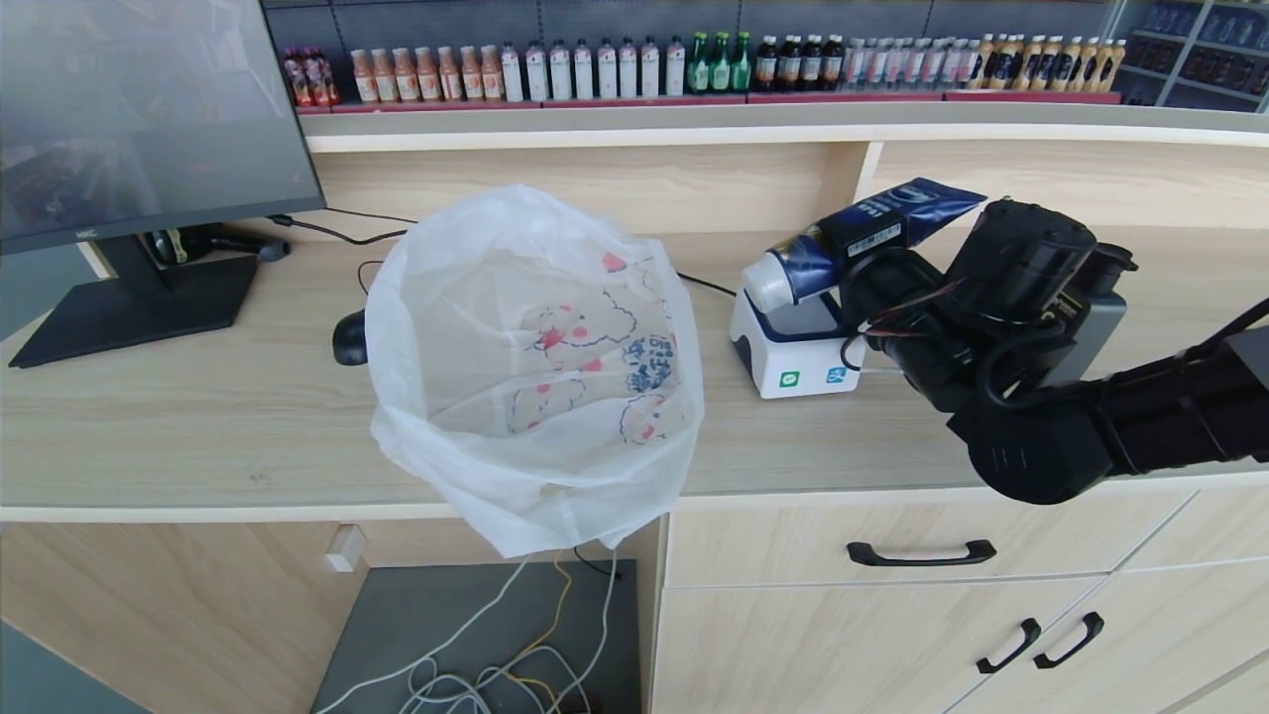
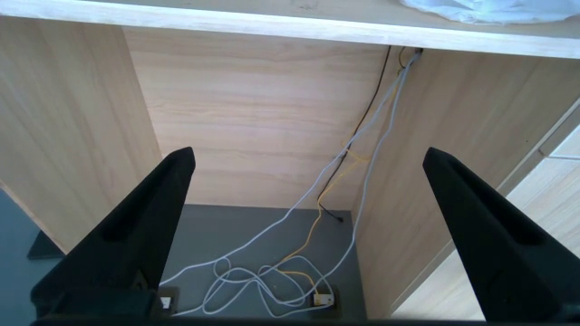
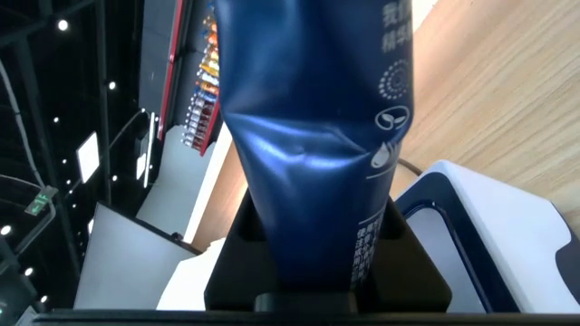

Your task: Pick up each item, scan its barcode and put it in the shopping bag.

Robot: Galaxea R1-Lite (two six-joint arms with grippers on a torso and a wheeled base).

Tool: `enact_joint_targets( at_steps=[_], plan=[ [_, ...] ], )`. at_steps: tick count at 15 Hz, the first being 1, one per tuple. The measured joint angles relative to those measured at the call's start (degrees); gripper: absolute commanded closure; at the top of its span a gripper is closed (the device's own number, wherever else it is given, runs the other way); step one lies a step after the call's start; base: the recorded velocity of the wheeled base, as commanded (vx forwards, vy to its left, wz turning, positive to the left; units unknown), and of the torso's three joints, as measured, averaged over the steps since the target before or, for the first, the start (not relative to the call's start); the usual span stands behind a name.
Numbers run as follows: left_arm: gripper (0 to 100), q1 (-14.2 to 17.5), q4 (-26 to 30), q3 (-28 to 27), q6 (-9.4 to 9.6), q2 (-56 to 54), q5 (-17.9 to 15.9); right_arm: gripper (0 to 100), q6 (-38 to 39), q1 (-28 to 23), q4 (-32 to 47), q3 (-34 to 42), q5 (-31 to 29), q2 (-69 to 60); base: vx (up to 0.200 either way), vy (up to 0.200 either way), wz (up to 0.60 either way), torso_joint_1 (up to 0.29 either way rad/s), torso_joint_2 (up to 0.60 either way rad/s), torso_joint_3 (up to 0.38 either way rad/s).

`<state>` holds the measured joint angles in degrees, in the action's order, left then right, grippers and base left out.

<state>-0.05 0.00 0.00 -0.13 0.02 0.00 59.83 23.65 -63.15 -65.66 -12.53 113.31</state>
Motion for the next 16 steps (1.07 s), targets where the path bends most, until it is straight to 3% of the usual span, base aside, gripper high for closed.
enact_joint_targets(
  at_steps=[16],
  plan=[
    [0, 0.0, 0.0, 0.0, 0.00, 0.0, 0.0, 100, 0.1, 0.0, -0.1, 1.4, -0.2, -0.3, 0.000, 0.000, 0.00, 0.000, 0.00, 0.000]
  ],
)
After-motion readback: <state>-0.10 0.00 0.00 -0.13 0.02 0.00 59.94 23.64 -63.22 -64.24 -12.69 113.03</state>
